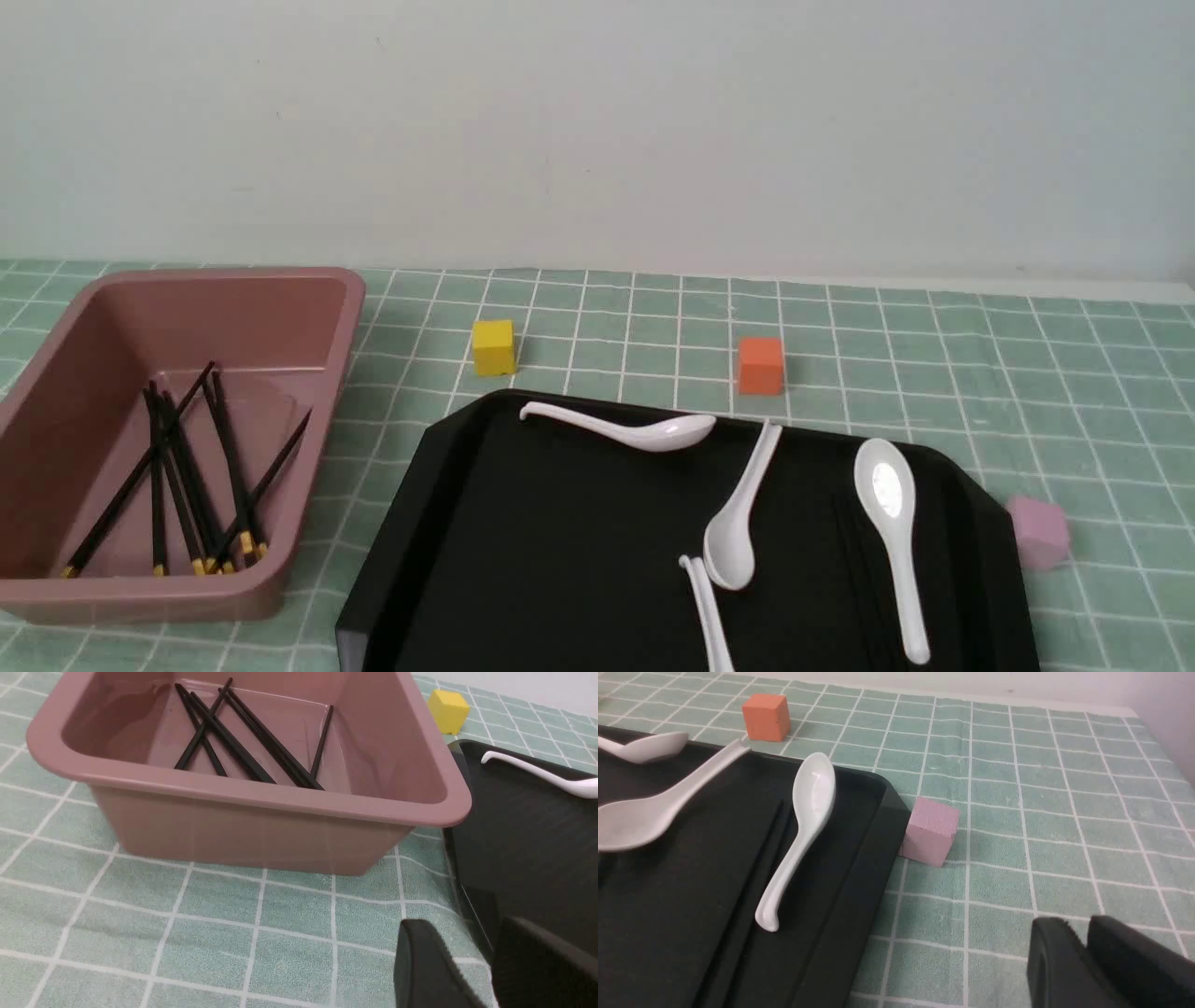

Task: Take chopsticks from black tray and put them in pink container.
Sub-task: 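Move the gripper over the chopsticks on the black tray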

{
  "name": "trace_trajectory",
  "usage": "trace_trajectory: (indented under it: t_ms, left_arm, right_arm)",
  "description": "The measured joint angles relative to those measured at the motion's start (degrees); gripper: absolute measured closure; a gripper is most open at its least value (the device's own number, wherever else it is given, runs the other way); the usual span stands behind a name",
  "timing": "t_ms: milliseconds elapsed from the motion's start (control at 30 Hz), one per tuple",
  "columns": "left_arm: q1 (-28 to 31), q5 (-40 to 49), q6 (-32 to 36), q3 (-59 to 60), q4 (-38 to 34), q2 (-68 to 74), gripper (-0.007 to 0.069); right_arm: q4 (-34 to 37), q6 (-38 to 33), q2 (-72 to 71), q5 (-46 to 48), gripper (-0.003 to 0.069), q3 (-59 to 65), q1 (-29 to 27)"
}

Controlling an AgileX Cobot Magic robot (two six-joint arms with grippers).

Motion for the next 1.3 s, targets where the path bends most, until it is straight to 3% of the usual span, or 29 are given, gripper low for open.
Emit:
trace_trajectory:
  t_ms: [1300]
  left_arm:
    - [0.0, 0.0, 0.0, 0.0, 0.0, 0.0, 0.0386]
  right_arm:
    - [0.0, 0.0, 0.0, 0.04, 0.0484, -0.04, 0.0]
